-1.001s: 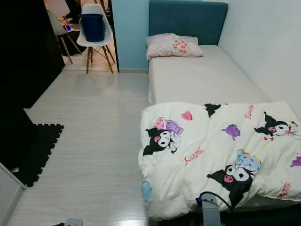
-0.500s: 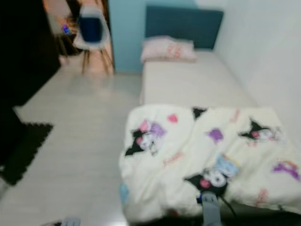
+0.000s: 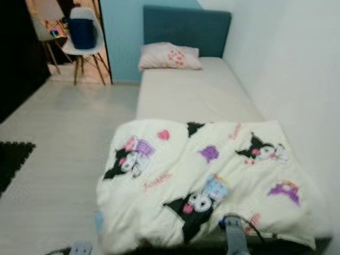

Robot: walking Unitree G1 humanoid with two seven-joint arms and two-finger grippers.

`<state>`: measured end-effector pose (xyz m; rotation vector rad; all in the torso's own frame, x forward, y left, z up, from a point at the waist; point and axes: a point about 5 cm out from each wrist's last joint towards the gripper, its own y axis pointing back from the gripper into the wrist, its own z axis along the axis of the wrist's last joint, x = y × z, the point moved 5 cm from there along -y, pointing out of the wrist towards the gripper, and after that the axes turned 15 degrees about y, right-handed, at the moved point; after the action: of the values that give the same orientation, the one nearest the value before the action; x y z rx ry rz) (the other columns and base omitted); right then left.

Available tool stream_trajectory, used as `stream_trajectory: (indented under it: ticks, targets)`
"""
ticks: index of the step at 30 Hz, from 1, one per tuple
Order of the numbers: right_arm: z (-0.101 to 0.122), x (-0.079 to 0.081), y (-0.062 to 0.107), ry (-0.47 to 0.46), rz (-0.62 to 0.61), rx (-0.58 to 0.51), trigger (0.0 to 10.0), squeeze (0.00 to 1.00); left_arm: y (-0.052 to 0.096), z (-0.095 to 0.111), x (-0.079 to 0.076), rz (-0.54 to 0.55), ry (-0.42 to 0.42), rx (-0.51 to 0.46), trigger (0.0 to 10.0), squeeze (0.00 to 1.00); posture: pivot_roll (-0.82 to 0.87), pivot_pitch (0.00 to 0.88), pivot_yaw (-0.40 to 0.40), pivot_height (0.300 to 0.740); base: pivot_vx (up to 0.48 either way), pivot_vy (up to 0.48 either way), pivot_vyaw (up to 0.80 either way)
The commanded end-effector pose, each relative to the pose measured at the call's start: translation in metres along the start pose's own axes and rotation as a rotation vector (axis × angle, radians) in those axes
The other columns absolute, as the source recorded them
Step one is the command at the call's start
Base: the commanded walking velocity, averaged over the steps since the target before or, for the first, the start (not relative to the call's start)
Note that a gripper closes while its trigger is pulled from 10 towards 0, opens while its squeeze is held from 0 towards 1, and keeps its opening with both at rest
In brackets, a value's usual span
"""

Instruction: Clean up the room

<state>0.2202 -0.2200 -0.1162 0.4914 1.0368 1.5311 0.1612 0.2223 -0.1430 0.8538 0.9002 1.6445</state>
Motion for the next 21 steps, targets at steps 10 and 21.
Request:
stream_trajectory:
  ticks: [10, 21]
  targets:
    - [0.006, -0.006, 0.001, 0.021, -0.013, -0.061, 10.0, 0.00, 0.000, 0.000, -0.006, -0.018, -0.013, 0.007, 10.0, 0.00, -0.03, 0.000, -0.065, 0.740, 0.000, -0.440, 0.27]
    - [0.089, -0.078, 0.010, -0.080, -0.170, -0.285, 10.0, 0.00, 0.006, -0.032, -0.040, -0.210, 0.007, 0.172, 10.0, 0.00, -0.03, 0.000, -0.066, 0.740, 0.000, -0.074, 0.00]
